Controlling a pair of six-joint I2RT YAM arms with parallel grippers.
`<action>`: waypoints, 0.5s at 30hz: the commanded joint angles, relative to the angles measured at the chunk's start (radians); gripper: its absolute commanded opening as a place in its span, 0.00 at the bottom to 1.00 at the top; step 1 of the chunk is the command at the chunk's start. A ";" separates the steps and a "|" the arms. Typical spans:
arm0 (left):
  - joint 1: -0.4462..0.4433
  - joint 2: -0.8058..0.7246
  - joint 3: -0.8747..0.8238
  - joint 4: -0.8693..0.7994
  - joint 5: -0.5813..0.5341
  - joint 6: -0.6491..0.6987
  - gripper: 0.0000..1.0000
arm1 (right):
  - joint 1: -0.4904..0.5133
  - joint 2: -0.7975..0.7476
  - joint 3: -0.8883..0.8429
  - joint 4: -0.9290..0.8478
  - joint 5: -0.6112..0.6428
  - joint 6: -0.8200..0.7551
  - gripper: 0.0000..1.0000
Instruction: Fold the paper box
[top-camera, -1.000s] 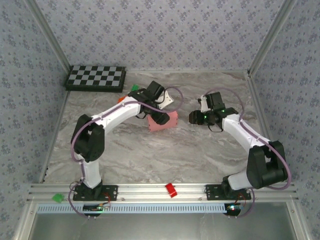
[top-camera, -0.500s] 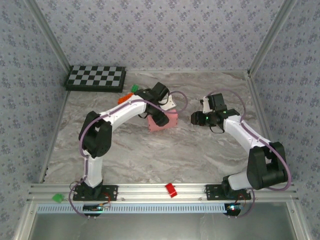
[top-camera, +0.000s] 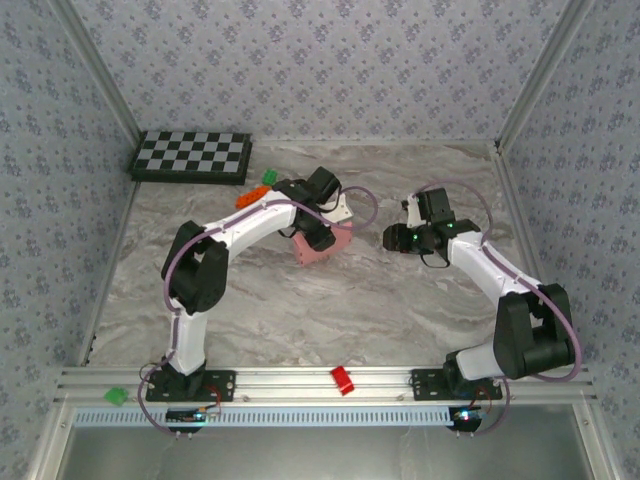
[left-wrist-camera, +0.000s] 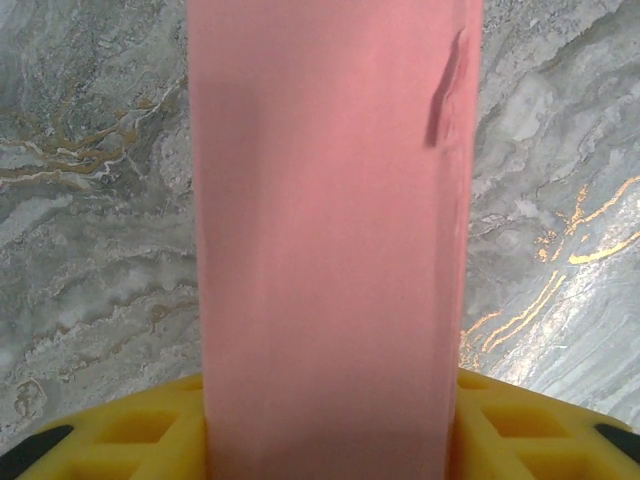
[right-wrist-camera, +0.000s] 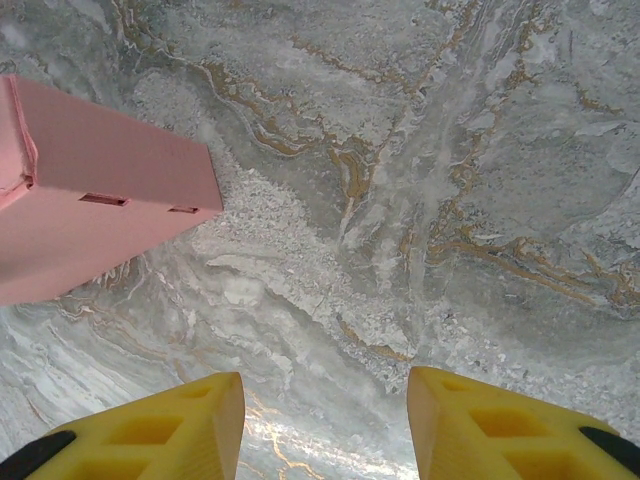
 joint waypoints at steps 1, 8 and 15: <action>-0.007 -0.003 0.032 -0.007 -0.030 0.012 0.46 | -0.009 -0.022 -0.014 0.004 -0.007 0.011 0.48; -0.030 -0.048 0.000 0.076 -0.157 0.051 0.44 | -0.012 -0.028 -0.022 0.005 -0.007 0.008 0.48; -0.081 -0.057 -0.062 0.239 -0.390 0.138 0.45 | -0.018 -0.037 -0.028 0.007 -0.010 0.011 0.48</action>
